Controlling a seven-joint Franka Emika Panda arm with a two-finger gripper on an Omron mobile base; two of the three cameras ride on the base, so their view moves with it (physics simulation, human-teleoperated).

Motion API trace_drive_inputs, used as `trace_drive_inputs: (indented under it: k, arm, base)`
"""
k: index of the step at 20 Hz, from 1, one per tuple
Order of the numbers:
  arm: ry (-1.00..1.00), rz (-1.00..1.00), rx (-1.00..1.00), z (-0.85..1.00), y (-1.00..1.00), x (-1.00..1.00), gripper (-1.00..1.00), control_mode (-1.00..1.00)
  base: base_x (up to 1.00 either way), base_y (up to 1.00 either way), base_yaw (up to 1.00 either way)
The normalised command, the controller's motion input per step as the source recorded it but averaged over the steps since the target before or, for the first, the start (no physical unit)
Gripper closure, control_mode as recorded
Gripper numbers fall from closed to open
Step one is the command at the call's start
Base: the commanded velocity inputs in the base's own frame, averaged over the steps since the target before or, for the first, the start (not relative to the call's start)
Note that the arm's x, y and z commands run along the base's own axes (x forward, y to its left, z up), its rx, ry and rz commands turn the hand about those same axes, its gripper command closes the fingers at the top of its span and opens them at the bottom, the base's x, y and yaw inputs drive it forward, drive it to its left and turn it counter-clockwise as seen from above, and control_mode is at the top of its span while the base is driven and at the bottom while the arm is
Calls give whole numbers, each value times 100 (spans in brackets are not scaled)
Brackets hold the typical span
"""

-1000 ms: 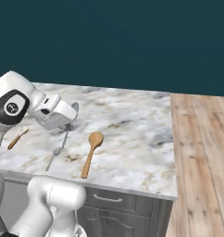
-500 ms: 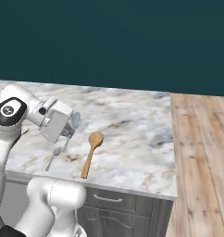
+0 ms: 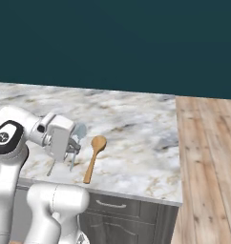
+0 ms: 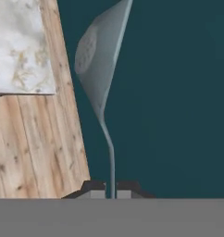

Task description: Organize the utensils by type. Pick up the wooden spoons from the counter and place them in the open cabinet. Then pick up the metallic utensils from the counter and place them in the open drawer.

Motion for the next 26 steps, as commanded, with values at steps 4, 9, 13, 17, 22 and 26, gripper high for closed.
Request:
trace_drive_inputs:
  k: [4,9,13,17,22,26]
  arm:
    - [-15,0,-9,0,0,-8,100,-100]
    - [-11,0,-7,1,0,0,100,-100]
    - [-9,0,-5,0,0,0,100,100]
    - [0,0,0,0,0,0,100,100]
    - [0,0,0,0,0,0,100,100]
    - [0,0,0,0,0,0,100,100]
  base:
    - [0,0,0]
    - [0,0,0]
    - [0,0,0]
    - [-5,0,3]
    - [-37,0,7]
    - [-65,-7,14]
